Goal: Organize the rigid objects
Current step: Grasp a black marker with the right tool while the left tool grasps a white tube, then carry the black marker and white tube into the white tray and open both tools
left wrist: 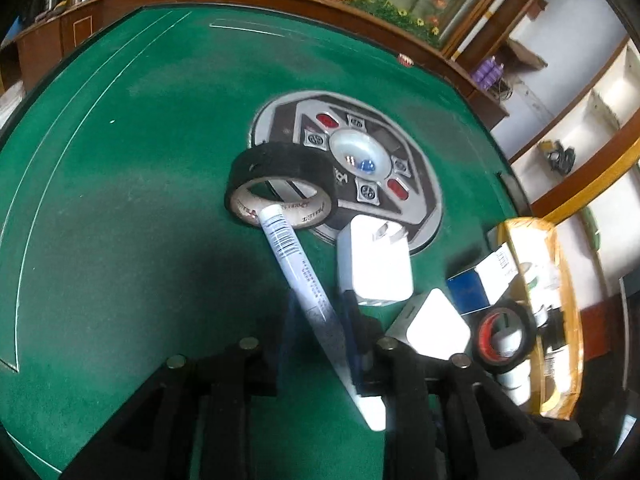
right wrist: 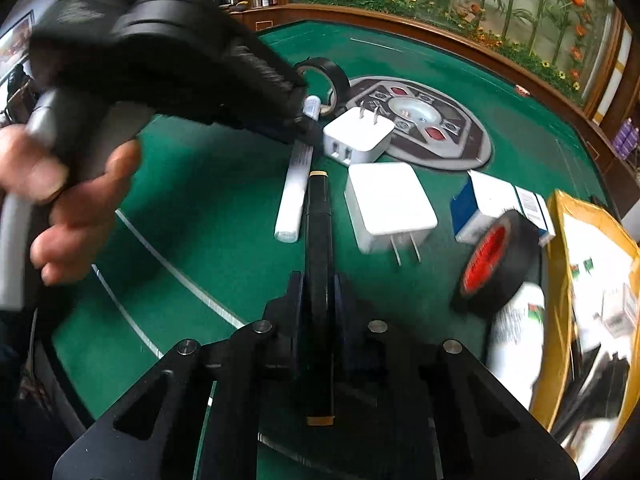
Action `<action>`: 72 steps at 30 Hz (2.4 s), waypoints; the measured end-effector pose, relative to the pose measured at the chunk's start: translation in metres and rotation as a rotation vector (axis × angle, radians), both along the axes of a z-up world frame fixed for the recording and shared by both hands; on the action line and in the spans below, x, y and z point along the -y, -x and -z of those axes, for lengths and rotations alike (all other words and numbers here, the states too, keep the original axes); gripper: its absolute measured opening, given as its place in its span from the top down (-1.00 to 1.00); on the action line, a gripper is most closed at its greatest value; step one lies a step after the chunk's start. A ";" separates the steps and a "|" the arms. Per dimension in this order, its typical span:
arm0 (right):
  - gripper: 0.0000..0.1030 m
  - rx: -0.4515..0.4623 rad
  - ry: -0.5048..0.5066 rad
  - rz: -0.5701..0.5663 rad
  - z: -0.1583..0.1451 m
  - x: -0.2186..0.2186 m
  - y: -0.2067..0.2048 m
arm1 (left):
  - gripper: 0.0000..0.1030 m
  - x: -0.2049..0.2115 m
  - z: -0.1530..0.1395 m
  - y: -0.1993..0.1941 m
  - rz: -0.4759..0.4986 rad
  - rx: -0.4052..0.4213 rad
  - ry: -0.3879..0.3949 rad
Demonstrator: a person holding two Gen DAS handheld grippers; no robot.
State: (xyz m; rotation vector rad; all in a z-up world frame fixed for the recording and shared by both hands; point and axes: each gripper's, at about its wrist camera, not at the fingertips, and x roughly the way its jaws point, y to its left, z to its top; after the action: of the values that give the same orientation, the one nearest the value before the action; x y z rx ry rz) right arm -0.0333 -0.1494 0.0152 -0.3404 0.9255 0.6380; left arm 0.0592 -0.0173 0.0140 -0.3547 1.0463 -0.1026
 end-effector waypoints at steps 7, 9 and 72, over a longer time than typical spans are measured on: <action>0.73 -0.039 -0.082 0.067 0.002 0.025 0.009 | 0.68 0.011 -0.003 0.022 0.070 0.046 -0.152; 0.73 -0.049 -0.103 0.084 0.004 0.031 0.008 | 0.74 0.010 -0.003 0.039 0.085 0.052 -0.181; 0.74 0.096 -0.220 0.809 -0.020 0.283 0.020 | 0.74 0.255 -0.014 0.056 0.492 0.082 0.074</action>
State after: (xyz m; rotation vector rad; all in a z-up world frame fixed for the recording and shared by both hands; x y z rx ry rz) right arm -0.0530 -0.4324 0.0355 0.2056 0.8034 -0.0274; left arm 0.0028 -0.2727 0.0282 -0.1516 1.0319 -0.5926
